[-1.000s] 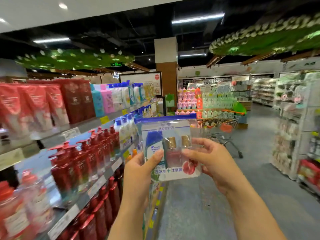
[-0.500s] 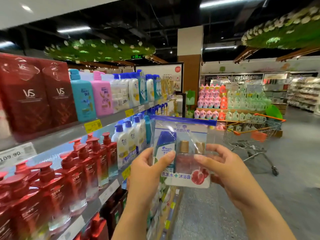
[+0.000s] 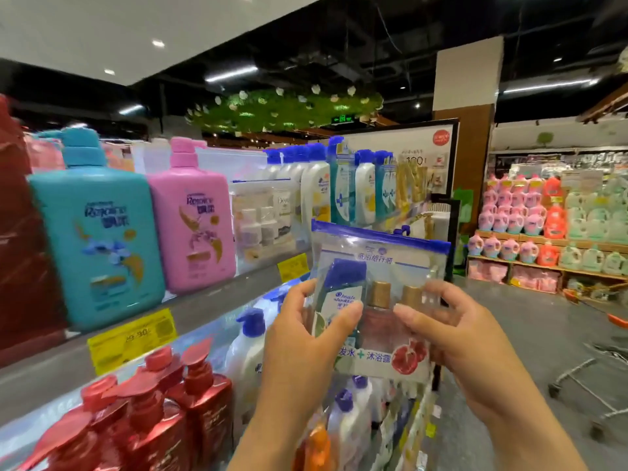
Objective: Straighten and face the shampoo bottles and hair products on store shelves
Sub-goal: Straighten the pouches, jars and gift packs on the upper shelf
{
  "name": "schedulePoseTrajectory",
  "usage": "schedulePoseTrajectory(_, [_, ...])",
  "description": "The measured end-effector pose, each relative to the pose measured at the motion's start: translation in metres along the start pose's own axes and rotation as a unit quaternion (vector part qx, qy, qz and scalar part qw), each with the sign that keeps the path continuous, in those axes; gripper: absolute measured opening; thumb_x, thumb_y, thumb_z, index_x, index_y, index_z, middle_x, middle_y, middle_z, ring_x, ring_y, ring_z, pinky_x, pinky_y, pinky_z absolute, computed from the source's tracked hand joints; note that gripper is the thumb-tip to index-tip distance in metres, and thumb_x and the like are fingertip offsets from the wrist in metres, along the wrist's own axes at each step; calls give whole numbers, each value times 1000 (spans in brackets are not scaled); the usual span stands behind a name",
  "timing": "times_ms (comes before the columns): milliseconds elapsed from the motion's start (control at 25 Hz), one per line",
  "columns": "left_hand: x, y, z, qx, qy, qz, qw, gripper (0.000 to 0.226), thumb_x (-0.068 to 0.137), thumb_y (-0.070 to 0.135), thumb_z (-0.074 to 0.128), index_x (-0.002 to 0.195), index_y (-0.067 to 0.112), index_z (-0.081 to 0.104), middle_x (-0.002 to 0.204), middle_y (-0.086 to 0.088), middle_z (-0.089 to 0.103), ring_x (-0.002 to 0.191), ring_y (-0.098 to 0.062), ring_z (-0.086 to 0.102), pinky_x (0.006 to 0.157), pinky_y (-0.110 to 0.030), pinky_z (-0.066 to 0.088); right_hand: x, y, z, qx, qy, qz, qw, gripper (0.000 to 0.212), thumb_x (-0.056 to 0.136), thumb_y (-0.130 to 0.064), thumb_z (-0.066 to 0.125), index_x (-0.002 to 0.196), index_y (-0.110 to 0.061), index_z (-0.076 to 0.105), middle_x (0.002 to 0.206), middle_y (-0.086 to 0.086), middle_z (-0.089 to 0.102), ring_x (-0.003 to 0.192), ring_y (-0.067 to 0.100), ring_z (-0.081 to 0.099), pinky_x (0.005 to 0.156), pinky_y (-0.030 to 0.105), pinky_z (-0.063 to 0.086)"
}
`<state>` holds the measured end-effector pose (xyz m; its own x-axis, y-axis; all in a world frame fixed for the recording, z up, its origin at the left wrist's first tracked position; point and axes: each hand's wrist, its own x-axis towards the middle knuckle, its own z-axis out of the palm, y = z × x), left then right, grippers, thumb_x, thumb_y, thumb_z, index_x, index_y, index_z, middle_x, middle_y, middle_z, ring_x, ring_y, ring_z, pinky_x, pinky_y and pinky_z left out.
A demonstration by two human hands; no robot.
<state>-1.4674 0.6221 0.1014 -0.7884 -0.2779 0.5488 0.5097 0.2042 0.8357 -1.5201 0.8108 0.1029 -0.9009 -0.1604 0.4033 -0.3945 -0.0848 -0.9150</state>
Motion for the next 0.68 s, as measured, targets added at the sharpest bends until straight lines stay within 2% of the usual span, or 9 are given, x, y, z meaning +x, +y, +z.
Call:
schedulePoseTrajectory(80, [29, -15, 4, 52, 35, 14, 998, 37, 72, 58, 72, 106, 50, 57, 94, 16, 75, 82, -6, 72, 69, -36, 59, 49, 15, 4, 30, -30, -14, 999, 72, 44, -53, 96, 109, -42, 66, 91, 1, 81, 76, 18, 79, 54, 21, 56])
schedulePoseTrajectory(160, [64, -26, 10, 134, 88, 35, 986, 37, 72, 63, 69, 106, 54, 57, 92, 24, 72, 82, 2, 69, 67, -20, 54, 103, 22, 8, 55, -62, -41, 996, 53, 48, -34, 99, 92, -47, 72, 87, 2, 81, 71, 17, 78, 52, 17, 55])
schedulePoseTrajectory(240, [100, -31, 17, 203, 144, 48, 967, 44, 72, 71, 64, 112, 54, 60, 96, 24, 71, 87, 5, 66, 70, -13, 51, 157, 25, 11, 76, -84, -69, 991, 47, 47, -36, 94, 88, -48, 74, 85, 2, 81, 69, 15, 77, 52, 17, 54])
schedulePoseTrajectory(320, [134, -33, 19, 266, 227, 75, 934, 62, 78, 74, 57, 123, 32, 64, 107, 16, 69, 91, 4, 63, 76, -9, 48, 204, 23, 12, 108, -89, -92, 986, 45, 48, -39, 89, 91, -42, 75, 83, 0, 81, 67, 12, 76, 51, 16, 53])
schedulePoseTrajectory(360, [148, -31, 18, 308, 270, 98, 907, 64, 83, 70, 53, 124, 22, 64, 114, 10, 66, 95, 2, 60, 81, -7, 45, 224, 23, 11, 124, -80, -99, 984, 48, 47, -40, 89, 93, -37, 75, 82, -1, 80, 65, 11, 75, 50, 17, 53])
schedulePoseTrajectory(440, [176, -29, 16, 400, 341, 119, 842, 57, 92, 53, 53, 127, 10, 61, 130, -4, 57, 114, -9, 52, 95, -13, 38, 261, 25, 9, 149, -73, -109, 980, 55, 46, -43, 90, 96, -30, 71, 83, 0, 80, 65, 12, 75, 51, 22, 56])
schedulePoseTrajectory(520, [198, -27, 15, 471, 381, 74, 792, 56, 93, 41, 57, 137, 6, 52, 150, -12, 39, 138, -23, 35, 109, -26, 26, 290, 30, 8, 159, -81, -112, 977, 57, 48, -44, 90, 99, -30, 69, 86, 1, 80, 67, 13, 75, 51, 24, 58])
schedulePoseTrajectory(600, [213, -31, 11, 493, 401, -9, 772, 65, 94, 40, 57, 148, 10, 36, 160, -15, 18, 148, -28, 13, 114, -32, 17, 311, 35, 8, 174, -100, -111, 973, 57, 52, -42, 89, 104, -28, 68, 85, -1, 80, 66, 11, 75, 47, 19, 53])
schedulePoseTrajectory(680, [220, -33, 10, 472, 400, -86, 781, 74, 96, 41, 53, 154, 15, 16, 162, -18, 6, 148, -32, 8, 115, -39, 19, 324, 40, 11, 188, -112, -110, 970, 61, 52, -41, 87, 108, -25, 67, 82, -3, 80, 63, 8, 74, 47, 17, 52])
